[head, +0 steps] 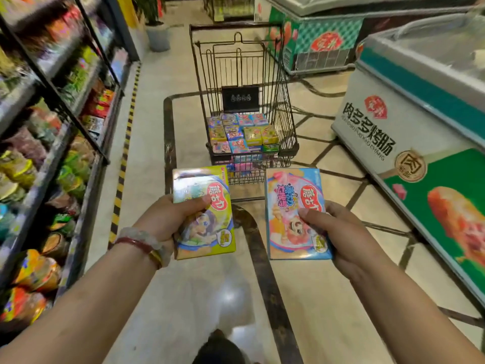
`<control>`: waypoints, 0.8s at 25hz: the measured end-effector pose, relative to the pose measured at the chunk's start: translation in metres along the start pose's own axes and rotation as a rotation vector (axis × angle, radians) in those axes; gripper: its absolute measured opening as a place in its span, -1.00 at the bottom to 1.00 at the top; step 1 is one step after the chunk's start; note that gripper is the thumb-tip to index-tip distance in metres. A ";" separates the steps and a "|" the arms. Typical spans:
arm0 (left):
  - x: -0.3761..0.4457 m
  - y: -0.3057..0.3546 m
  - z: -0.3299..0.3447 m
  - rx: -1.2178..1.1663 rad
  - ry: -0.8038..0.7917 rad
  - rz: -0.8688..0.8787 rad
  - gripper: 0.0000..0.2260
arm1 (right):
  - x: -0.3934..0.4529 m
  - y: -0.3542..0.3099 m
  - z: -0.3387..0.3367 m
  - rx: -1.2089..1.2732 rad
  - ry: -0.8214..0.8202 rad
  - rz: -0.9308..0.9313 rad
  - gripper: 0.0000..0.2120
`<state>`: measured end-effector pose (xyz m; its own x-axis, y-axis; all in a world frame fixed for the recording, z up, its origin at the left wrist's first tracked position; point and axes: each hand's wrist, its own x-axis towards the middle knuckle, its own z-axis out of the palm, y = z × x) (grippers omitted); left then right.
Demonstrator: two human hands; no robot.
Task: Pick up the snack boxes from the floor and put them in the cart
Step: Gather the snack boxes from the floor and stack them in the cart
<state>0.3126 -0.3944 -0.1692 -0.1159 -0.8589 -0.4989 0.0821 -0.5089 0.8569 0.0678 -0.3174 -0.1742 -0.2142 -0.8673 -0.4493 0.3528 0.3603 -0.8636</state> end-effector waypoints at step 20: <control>0.359 0.170 0.004 0.024 -0.010 -0.061 -0.87 | 0.357 -0.114 0.073 0.030 0.073 0.020 -0.20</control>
<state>0.2807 -0.7895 -0.2022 -0.1303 -0.8254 -0.5493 0.0511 -0.5588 0.8277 0.0182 -0.6929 -0.2194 -0.2726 -0.8322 -0.4828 0.3848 0.3656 -0.8475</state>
